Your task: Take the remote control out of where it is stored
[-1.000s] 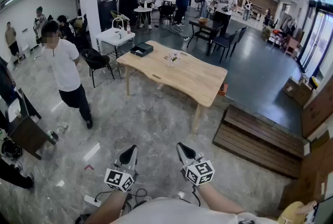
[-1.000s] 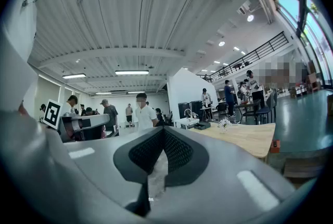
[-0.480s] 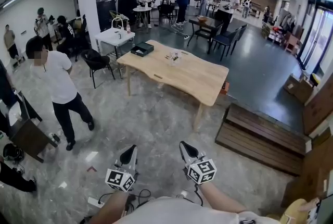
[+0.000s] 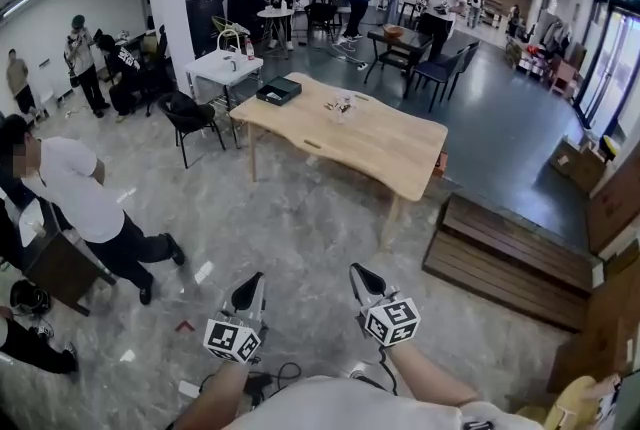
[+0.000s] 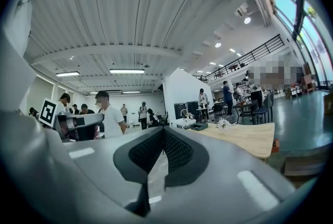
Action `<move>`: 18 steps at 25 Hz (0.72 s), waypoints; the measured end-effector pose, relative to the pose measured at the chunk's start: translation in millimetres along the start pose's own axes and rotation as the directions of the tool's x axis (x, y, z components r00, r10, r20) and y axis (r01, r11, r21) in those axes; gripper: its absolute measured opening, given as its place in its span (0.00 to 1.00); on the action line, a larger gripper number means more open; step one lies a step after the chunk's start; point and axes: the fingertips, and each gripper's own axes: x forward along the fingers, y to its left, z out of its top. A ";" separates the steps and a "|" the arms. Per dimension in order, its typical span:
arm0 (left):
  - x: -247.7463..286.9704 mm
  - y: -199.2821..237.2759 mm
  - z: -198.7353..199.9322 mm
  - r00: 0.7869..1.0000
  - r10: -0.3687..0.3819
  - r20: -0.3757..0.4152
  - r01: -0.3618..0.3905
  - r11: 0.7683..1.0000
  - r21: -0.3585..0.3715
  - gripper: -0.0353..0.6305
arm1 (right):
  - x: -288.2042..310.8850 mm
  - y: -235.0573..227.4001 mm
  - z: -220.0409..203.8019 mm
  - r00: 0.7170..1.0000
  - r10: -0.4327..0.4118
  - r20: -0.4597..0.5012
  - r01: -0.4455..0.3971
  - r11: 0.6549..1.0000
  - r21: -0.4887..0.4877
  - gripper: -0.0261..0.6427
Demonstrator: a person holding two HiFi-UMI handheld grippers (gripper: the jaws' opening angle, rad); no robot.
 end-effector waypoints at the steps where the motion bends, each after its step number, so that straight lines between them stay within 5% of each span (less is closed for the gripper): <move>1: -0.9 4.3 -2.2 1.000 -0.002 -0.002 0.002 1.000 -0.002 0.05 | 3.5 1.7 0.0 1.000 -0.002 0.001 0.002 1.000 0.000 0.08; 18: 18.4 80.7 -24.3 0.999 0.026 -0.029 -0.026 1.000 -0.014 0.05 | 73.8 -2.3 -22.0 0.999 -0.019 -0.035 0.020 1.000 0.022 0.08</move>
